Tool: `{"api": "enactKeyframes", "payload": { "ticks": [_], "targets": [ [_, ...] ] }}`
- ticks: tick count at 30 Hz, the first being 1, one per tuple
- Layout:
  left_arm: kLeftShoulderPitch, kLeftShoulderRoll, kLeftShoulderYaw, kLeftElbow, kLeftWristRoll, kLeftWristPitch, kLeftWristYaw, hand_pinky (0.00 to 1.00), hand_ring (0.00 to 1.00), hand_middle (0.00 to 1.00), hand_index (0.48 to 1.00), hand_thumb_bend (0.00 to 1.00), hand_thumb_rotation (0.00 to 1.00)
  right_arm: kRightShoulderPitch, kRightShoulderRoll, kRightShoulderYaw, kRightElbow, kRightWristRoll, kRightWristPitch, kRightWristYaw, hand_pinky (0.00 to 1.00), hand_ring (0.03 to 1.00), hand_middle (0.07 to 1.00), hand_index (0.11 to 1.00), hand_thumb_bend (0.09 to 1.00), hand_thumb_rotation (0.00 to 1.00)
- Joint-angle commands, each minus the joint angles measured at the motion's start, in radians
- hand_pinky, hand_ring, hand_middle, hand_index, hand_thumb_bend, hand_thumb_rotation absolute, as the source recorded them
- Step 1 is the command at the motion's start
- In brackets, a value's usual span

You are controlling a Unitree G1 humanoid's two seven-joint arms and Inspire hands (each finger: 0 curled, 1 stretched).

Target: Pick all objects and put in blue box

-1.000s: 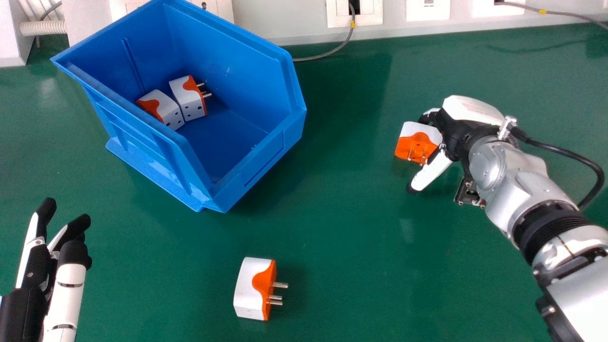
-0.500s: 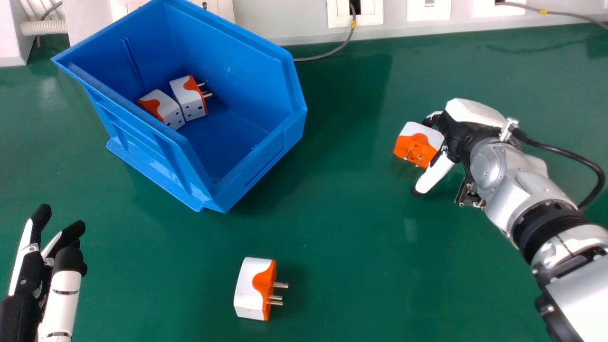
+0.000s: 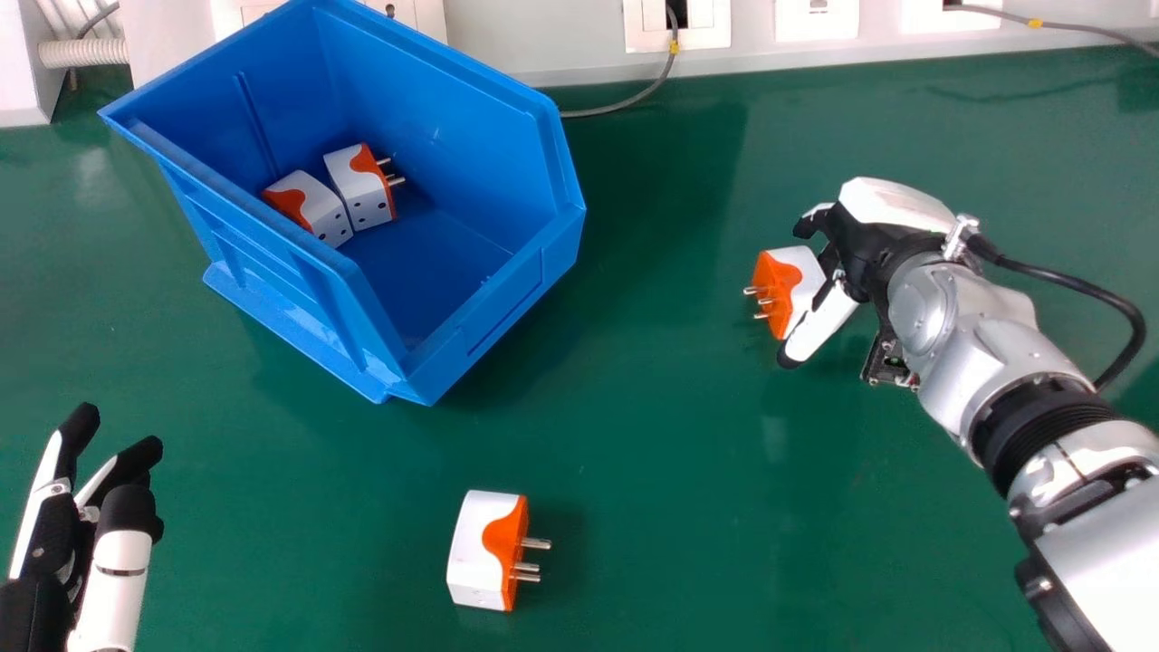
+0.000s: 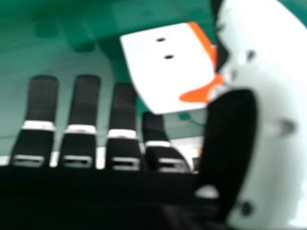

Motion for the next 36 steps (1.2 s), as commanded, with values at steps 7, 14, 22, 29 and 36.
{"api": "enactKeyframes", "payload": {
  "ticks": [7, 14, 22, 29, 36],
  "targets": [
    [0.021, -0.017, 0.003, -0.032, -0.008, -0.023, 0.002, 0.83, 0.89, 0.88, 0.955, 0.55, 0.96, -0.054, 0.004, 0.008, 0.002, -0.007, 0.016, -0.027, 0.58, 0.679, 0.742, 0.834, 0.622, 0.10],
    [0.024, -0.021, 0.004, -0.029, -0.008, -0.030, -0.001, 0.83, 0.89, 0.88, 0.954, 0.56, 0.96, -0.056, 0.007, 0.009, -0.002, -0.007, 0.020, -0.027, 0.59, 0.700, 0.766, 0.838, 0.648, 0.15],
    [0.034, -0.028, 0.001, -0.035, -0.008, -0.039, -0.001, 0.82, 0.89, 0.88, 0.950, 0.56, 0.96, -0.061, 0.014, 0.015, -0.008, -0.011, 0.008, -0.031, 0.60, 0.702, 0.766, 0.835, 0.661, 0.18],
    [0.042, -0.037, -0.006, -0.042, -0.004, -0.047, 0.000, 0.82, 0.89, 0.88, 0.947, 0.56, 0.96, -0.059, 0.012, 0.028, -0.003, -0.018, -0.027, -0.036, 0.62, 0.746, 0.799, 0.819, 0.676, 0.21],
    [0.054, -0.043, -0.013, -0.051, -0.005, -0.053, 0.000, 0.82, 0.89, 0.88, 0.945, 0.55, 0.96, -0.059, 0.023, 0.031, 0.009, -0.019, -0.036, -0.038, 0.65, 0.778, 0.831, 0.796, 0.678, 0.22]
  ]
}}
